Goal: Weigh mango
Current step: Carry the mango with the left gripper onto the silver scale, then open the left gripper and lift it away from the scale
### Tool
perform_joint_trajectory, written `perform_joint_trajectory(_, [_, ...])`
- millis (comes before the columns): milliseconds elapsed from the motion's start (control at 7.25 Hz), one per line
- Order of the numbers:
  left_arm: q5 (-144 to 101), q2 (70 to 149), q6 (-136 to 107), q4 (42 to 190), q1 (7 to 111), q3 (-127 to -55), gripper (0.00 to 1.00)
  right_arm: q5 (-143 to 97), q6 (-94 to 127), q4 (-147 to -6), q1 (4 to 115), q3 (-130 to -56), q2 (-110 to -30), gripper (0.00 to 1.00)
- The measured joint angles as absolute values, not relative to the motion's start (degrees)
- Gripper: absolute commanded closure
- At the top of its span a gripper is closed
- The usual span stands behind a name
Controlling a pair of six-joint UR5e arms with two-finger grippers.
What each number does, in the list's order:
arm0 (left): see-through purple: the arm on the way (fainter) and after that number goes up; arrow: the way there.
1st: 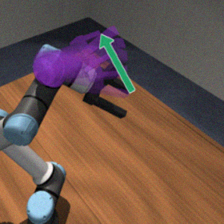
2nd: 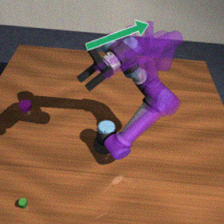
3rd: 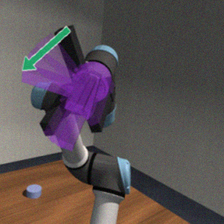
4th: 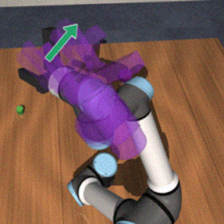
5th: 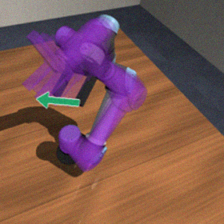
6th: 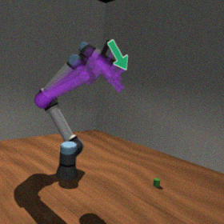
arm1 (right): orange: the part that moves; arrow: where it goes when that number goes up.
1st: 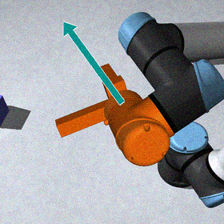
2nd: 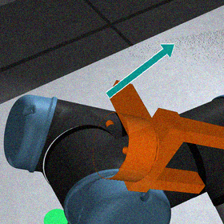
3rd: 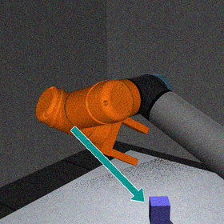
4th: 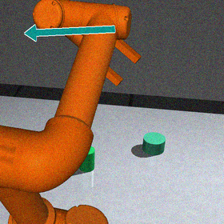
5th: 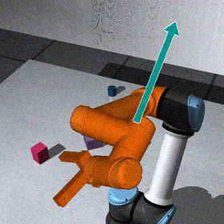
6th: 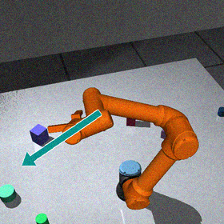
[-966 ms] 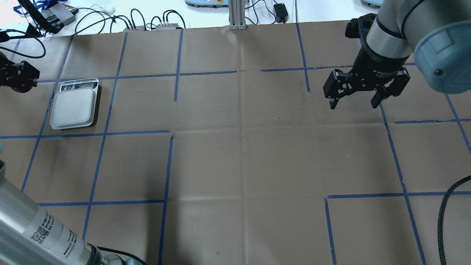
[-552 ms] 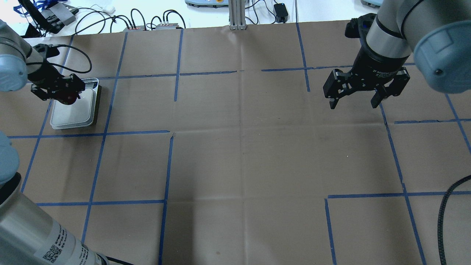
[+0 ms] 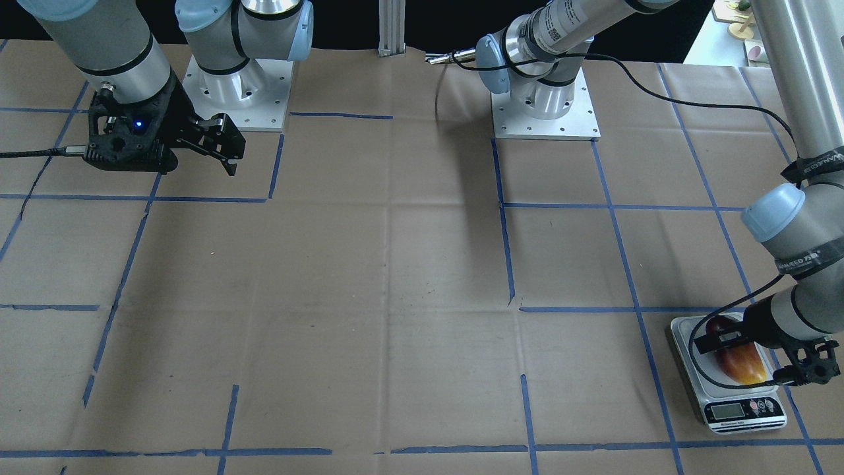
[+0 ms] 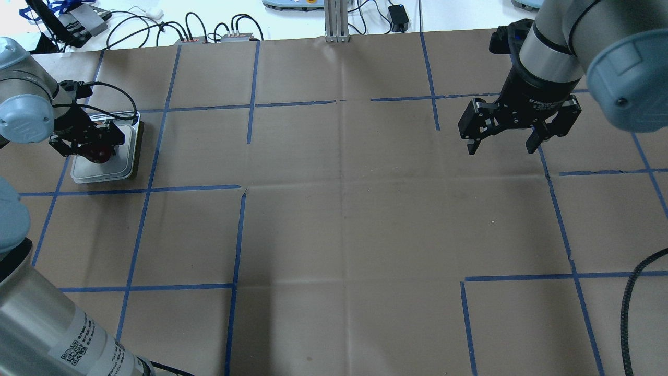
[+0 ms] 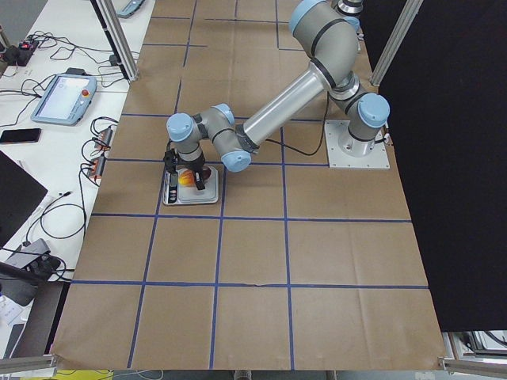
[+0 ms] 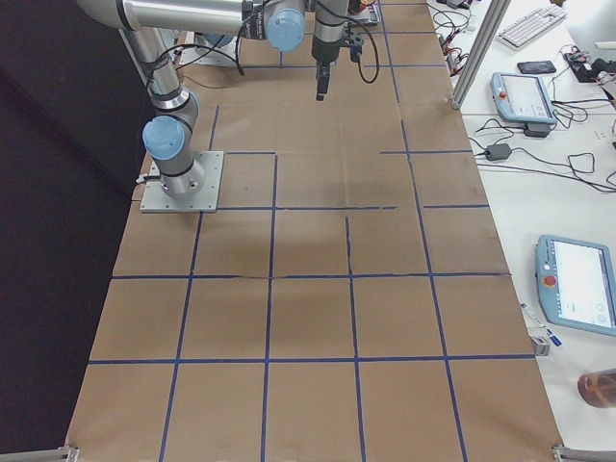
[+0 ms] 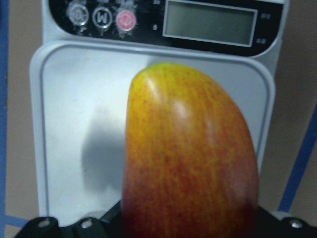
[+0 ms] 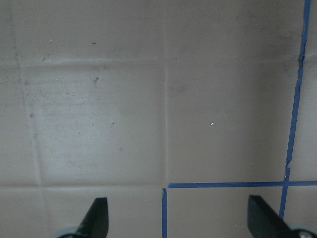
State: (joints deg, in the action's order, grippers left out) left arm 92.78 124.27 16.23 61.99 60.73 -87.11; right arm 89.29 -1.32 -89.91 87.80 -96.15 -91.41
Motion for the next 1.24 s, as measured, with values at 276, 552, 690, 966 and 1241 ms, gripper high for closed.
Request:
perform_joint_trajectory(276, [93.12,123.91,15.99,61.93,60.51,-86.78,0.00,89.30,-1.32,-89.91,87.80,-96.15,-91.40,0.00])
perform_joint_trajectory(552, [93.38,120.50,15.99,62.37,60.59,-86.78,0.00,89.30,-1.32,-89.91,87.80,-96.15,-91.41,0.00])
perform_joint_trajectory(690, [93.39,117.01,15.78,62.95,60.82,-87.47,0.00,89.30,-1.32,-89.91,87.80,-96.15,-91.41,0.00])
perform_joint_trajectory(966, [93.16,109.04,12.04,68.83,62.82,-88.70,0.00,89.30,-1.32,-89.91,87.80,-96.15,-91.41,0.00])
perform_joint_trajectory(1241, [92.75,100.34,3.62,78.64,70.40,-89.35,0.00,89.30,-1.32,-89.91,87.80,-96.15,-91.41,0.00])
